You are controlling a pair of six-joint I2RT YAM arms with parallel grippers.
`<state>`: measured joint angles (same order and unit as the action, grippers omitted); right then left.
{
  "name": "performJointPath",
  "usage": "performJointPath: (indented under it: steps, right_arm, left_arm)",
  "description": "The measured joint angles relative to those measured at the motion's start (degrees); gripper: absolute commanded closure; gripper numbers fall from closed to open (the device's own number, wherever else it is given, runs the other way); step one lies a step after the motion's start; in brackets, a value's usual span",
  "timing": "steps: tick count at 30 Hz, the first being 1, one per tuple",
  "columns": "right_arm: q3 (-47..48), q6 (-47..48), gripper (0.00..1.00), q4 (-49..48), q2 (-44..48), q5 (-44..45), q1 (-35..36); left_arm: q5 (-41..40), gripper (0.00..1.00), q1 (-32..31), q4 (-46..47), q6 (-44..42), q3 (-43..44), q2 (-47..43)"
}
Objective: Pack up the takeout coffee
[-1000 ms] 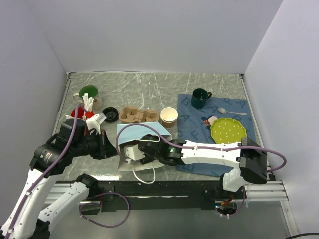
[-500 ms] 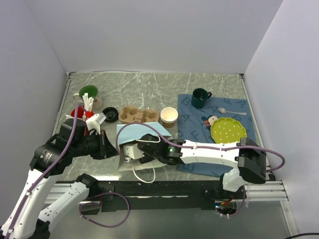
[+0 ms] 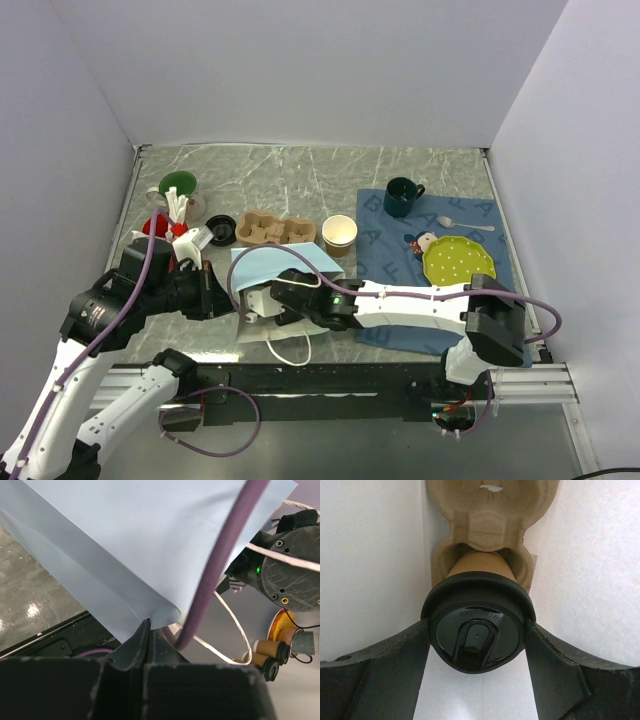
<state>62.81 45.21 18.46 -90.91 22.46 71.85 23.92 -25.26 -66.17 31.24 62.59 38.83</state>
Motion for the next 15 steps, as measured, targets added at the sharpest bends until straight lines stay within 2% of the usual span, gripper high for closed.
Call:
performJointPath:
  steps: [9, 10, 15]
  right_arm:
    - [0.79, -1.16, 0.13, -1.16, -1.29, 1.31, -0.02]
    - [0.87, -1.44, 0.00, -1.07, -1.29, 1.31, -0.02]
    - [1.20, -2.93, 0.00, -0.11, -1.25, 1.03, -0.28]
  left_arm:
    - [0.00, 0.99, 0.00, 0.33, 0.00, 0.00, 0.37]
    - [0.04, 0.99, 0.00, 0.31, 0.00, 0.00, 0.46]
    - [0.24, 0.99, 0.00, 0.31, -0.02, 0.13, 1.05]
